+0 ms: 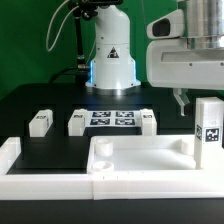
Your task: Assemble desk
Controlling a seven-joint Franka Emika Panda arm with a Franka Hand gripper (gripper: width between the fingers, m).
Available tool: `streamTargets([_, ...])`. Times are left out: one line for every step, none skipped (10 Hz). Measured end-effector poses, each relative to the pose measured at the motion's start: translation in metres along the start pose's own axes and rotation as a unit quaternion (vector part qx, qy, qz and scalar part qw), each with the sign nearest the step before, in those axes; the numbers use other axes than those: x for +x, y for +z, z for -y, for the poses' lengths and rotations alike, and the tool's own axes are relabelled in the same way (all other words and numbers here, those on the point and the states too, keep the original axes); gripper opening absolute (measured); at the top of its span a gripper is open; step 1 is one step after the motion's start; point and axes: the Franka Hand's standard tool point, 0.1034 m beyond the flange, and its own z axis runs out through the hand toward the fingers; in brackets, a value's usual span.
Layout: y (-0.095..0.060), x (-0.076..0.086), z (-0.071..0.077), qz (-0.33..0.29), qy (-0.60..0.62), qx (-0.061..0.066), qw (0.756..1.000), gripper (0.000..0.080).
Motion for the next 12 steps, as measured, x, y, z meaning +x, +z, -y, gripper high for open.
streamTargets([0.000, 0.001, -0.001, -0.001, -0.030, 0.000, 1.000, 0.0644])
streamTargets([0.001, 0.001, -0.001, -0.001, -0.068, -0.001, 0.998, 0.0648])
streamTargets([0.001, 0.001, -0.001, -0.001, -0.107, -0.001, 0.994, 0.0648])
streamTargets([-0.001, 0.005, -0.002, -0.009, -0.193, -0.005, 0.981, 0.0649])
streamTargets([-0.004, 0.015, 0.002, -0.040, -0.320, -0.005, 0.947, 0.0649])
streamTargets([-0.002, 0.015, 0.003, -0.052, -0.351, 0.000, 0.935, 0.0649])
streamTargets([-0.001, 0.013, 0.002, -0.048, -0.320, -0.001, 0.946, 0.0608])
streamTargets([-0.001, 0.014, 0.001, -0.049, -0.316, -0.001, 0.948, 0.0608])
streamTargets([-0.001, 0.014, 0.002, -0.048, -0.294, 0.000, 0.955, 0.0469])
streamTargets([-0.001, 0.014, 0.002, -0.048, -0.265, 0.002, 0.963, 0.0323])
streamTargets([0.000, 0.014, 0.002, -0.048, -0.233, 0.004, 0.971, 0.0323])
streamTargets([0.000, 0.014, 0.001, -0.048, -0.205, 0.005, 0.978, 0.0288])
